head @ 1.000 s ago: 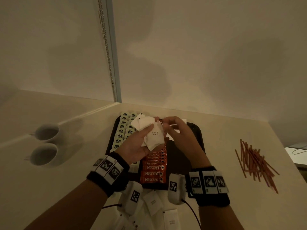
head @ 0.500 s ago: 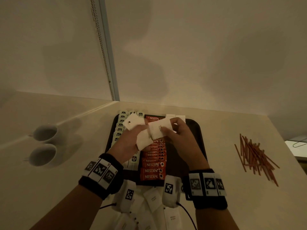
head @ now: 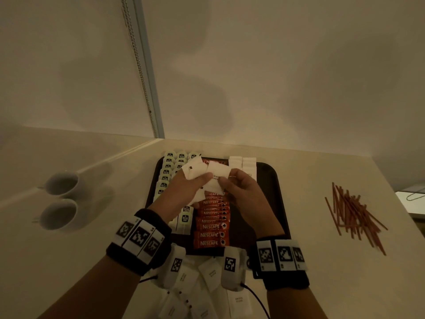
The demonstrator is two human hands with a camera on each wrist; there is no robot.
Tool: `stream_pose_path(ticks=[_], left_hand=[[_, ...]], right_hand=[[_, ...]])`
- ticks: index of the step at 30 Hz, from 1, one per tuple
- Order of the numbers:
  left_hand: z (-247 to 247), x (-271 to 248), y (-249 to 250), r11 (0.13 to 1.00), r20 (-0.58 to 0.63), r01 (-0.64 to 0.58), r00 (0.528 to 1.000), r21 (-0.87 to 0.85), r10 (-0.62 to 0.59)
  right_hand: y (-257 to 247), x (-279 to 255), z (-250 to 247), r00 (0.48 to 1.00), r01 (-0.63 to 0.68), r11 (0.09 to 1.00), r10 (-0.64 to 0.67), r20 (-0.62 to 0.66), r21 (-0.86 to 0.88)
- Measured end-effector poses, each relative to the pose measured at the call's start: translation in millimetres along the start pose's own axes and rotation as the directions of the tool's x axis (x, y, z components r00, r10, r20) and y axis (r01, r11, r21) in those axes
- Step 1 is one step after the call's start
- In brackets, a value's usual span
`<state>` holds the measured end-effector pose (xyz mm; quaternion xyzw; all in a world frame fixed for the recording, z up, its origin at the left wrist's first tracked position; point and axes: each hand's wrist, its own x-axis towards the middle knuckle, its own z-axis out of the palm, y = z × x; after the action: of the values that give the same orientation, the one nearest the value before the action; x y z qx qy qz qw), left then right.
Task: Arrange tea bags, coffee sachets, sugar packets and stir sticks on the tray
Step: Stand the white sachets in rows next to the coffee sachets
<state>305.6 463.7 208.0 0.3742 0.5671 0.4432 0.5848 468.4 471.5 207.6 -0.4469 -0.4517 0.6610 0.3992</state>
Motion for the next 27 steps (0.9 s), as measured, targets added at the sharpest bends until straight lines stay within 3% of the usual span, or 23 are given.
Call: stream_pose_path(ticks=[4, 8, 12, 15, 22, 27], left_hand=[[-3, 1, -9, 0.995, 0.023, 0.094, 0.995, -0.028, -0.093], [-12, 0, -16, 0.946, 0.172, 0.23, 0.966, -0.23, -0.193], [-21, 6, -18, 0.918, 0.183, 0.266, 0.958, -0.294, -0.219], [-25, 10, -19, 0.891, 0.194, 0.276, 0.957, -0.36, -0.217], [-29, 17, -23, 0.848, 0.169, 0.295, 0.955, -0.441, -0.244], [-32, 18, -21, 0.833, 0.175, 0.298, 0.954, -0.466, -0.243]], right_hand=[[12, 3, -11, 0.999, -0.017, 0.99, 0.013, -0.032, -0.138], [39, 19, -50, 0.983, -0.118, 0.953, 0.072, -0.169, -0.28], [71, 54, -107, 0.901, -0.255, 0.868, 0.053, -0.431, -0.426], [85, 77, -134, 0.832, -0.332, 0.803, 0.003, -0.555, -0.494], [88, 109, -146, 0.819, -0.38, 0.709, -0.04, -0.572, -0.594], [91, 116, -142, 0.804, -0.38, 0.702, -0.07, -0.59, -0.602]])
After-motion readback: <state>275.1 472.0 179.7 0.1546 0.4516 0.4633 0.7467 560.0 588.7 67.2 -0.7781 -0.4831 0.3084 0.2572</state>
